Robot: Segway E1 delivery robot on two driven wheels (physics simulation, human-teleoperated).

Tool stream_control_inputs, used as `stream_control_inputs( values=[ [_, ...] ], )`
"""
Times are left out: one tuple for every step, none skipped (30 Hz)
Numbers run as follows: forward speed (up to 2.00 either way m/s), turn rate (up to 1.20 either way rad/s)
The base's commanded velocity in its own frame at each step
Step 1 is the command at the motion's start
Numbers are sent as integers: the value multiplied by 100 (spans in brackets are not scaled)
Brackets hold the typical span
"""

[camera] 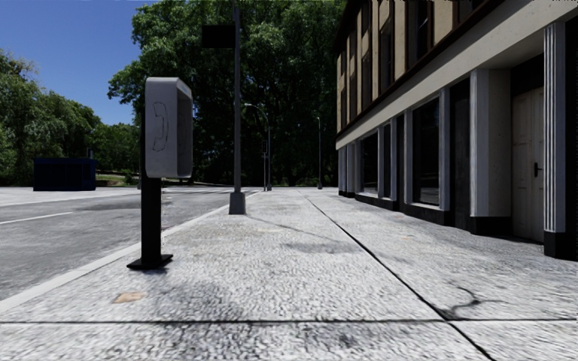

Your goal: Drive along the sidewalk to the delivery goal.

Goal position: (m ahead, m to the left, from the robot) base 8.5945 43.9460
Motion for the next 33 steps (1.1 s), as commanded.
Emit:
stream_control_inputs(
  values=[
    [200, 0],
    [200, 0],
    [200, 0],
    [200, 0],
    [200, 0],
    [200, 0],
    [200, 0],
    [200, 0],
    [200, 0],
    [200, 0],
    [200, 0],
    [200, 0],
    [200, 0],
    [200, 0],
    [200, 0],
    [200, 0],
    [200, 0],
    [200, 0],
    [200, 0],
    [200, 0],
    [200, 0],
    [200, 0],
    [200, 0],
    [200, 0],
    [200, 0],
    [200, 0],
    [200, 0],
    [200, 0],
    [200, 0],
    [200, 0],
    [200, 0],
    [200, 0],
    [200, 0]
  ],
)
